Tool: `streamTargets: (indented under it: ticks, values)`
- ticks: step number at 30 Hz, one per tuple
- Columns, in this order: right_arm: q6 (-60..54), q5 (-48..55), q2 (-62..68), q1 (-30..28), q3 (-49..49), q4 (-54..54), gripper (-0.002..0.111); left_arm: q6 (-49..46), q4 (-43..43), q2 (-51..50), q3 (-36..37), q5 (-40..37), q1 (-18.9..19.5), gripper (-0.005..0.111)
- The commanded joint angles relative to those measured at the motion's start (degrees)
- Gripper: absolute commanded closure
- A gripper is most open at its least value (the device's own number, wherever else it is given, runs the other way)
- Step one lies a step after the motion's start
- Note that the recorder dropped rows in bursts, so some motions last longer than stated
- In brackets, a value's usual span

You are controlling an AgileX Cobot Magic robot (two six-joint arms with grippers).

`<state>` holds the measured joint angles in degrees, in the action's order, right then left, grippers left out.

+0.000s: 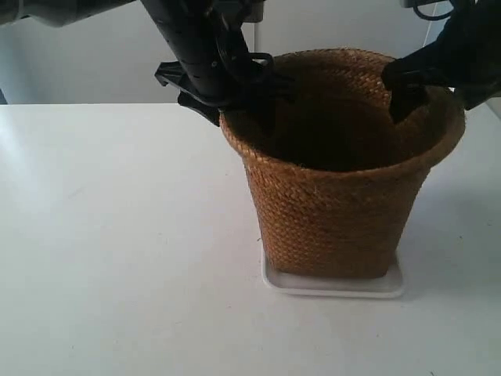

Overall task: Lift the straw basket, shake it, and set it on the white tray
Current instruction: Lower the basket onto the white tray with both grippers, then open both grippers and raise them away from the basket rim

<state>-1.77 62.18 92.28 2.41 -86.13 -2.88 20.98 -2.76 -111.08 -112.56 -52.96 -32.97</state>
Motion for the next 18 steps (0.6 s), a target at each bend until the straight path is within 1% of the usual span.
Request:
streamTargets:
  ticks: [1, 4, 10, 13, 16, 18]
  values:
    - [-0.56, 1.92, -1.08, -0.21, -0.55, -0.53, 0.024, -0.23, -0.48, 0.98, -0.18, -1.91, -0.40, 0.030]
    - [-0.56, 1.13, -3.71, -0.21, -0.55, -0.53, 0.024, -0.39, -1.29, 2.56, -0.18, -3.34, -0.40, 0.030]
    - [-0.56, -3.08, -11.28, -0.21, -0.55, -0.53, 0.024, -0.91, -7.36, 7.49, -0.18, -5.64, -0.40, 0.030]
    - [-0.56, -3.06, -14.99, -0.21, -0.55, -0.19, 0.024, -6.63, -7.48, 10.00, -0.18, -8.38, -0.40, 0.030]
    - [-0.56, -1.44, -18.48, -0.21, -0.55, 0.31, 0.024, -10.01, -7.35, 12.11, -0.18, -13.44, -0.40, 0.035]
    - [-0.56, -0.25, -20.16, -0.21, -0.46, 0.31, 0.024, -11.53, -7.35, 13.27, -0.18, -16.03, -0.40, 0.040]
